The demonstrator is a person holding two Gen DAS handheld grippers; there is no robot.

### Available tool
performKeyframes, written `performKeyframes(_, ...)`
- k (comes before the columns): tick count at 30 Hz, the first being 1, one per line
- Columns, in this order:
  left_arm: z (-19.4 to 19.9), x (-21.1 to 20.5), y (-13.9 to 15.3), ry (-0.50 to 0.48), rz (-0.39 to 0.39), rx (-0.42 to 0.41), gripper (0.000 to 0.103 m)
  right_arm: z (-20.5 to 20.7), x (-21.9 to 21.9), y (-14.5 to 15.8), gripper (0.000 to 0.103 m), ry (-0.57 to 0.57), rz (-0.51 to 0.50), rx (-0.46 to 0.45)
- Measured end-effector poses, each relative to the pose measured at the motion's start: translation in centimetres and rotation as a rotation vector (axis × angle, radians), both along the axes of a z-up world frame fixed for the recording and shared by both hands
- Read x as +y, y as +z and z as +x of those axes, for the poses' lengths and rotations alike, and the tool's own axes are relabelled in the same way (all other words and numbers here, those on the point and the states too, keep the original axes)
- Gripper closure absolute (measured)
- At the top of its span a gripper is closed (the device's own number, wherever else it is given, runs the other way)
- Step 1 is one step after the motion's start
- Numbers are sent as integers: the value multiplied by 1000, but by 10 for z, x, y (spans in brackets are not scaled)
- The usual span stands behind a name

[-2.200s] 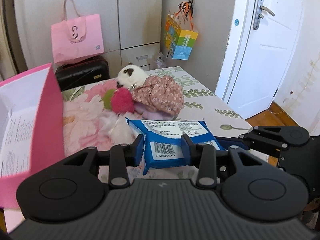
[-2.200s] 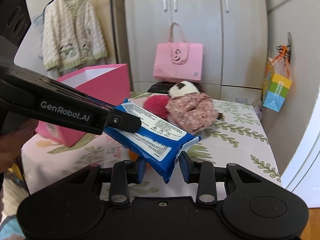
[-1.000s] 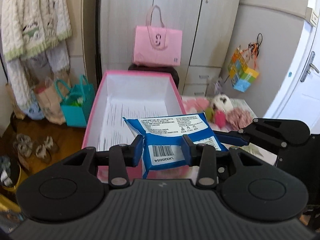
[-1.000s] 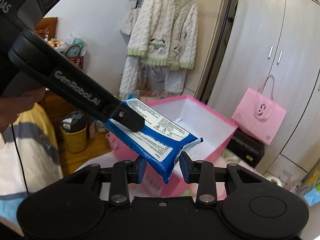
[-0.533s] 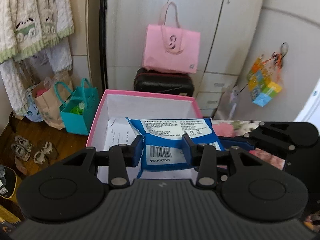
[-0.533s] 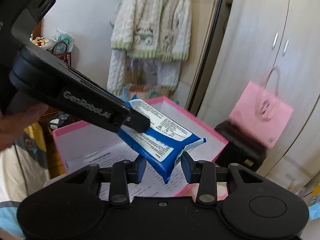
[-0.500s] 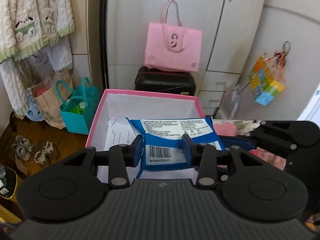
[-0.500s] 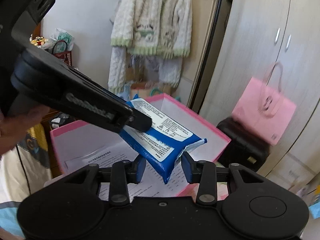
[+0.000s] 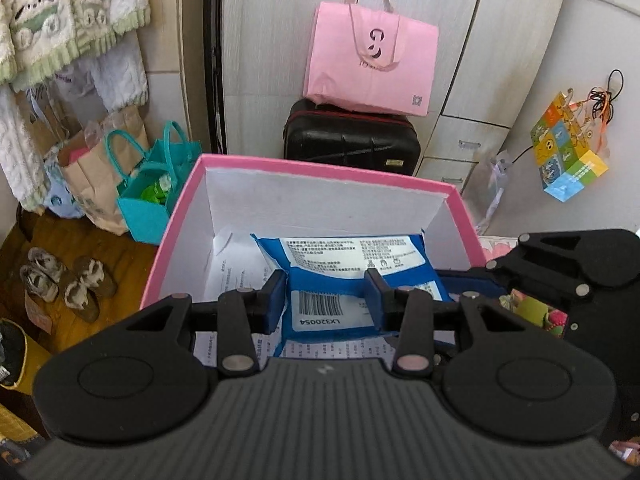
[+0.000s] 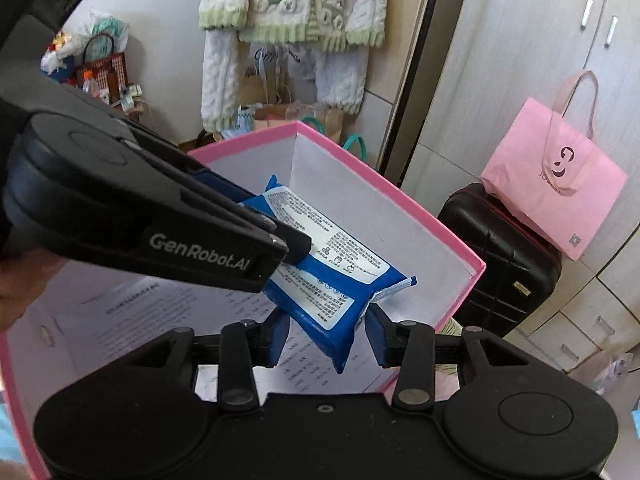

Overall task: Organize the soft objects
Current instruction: 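Lower the blue pack into the shoebox and open the left tool, then move the left tool to the white tissue pack while the right tool reaches the orange sponge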

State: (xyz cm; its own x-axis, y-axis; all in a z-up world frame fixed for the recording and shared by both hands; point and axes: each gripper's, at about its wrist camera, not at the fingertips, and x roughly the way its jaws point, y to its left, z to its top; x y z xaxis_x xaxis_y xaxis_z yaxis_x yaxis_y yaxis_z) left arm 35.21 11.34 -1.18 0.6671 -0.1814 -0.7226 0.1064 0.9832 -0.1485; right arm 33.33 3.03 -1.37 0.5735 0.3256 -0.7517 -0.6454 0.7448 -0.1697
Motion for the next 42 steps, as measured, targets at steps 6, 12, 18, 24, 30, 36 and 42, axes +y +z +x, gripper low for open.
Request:
performKeyframes(6, 8, 3, -8, 10, 18, 35, 49, 3, 1, -6, 46, 34, -35, 9)
performKeyframes(12, -16, 1, 9, -27, 62, -9, 43, -16, -4, 6, 33, 62, -17, 16)
performKeyframes(18, -54, 1, 33, -70, 78, -63, 40, -40, -13, 23, 33, 61, 18, 33)
performKeyframes(24, -95, -2, 54, -120, 89, -111, 39, -71, -24, 44, 33, 52, 44, 17)
performKeyframes(30, -140, -6, 74, -165, 81, -151, 37, -104, -36, 62, 33, 33, 56, -11)
performKeyframes(36, -190, -13, 93, -255, 50, -204, 29, -139, -62, 76, 32, 11, 95, -9)
performKeyframes(42, -222, -30, 96, -349, 49, -211, 26, -168, -105, 81, 32, -16, 151, 19)
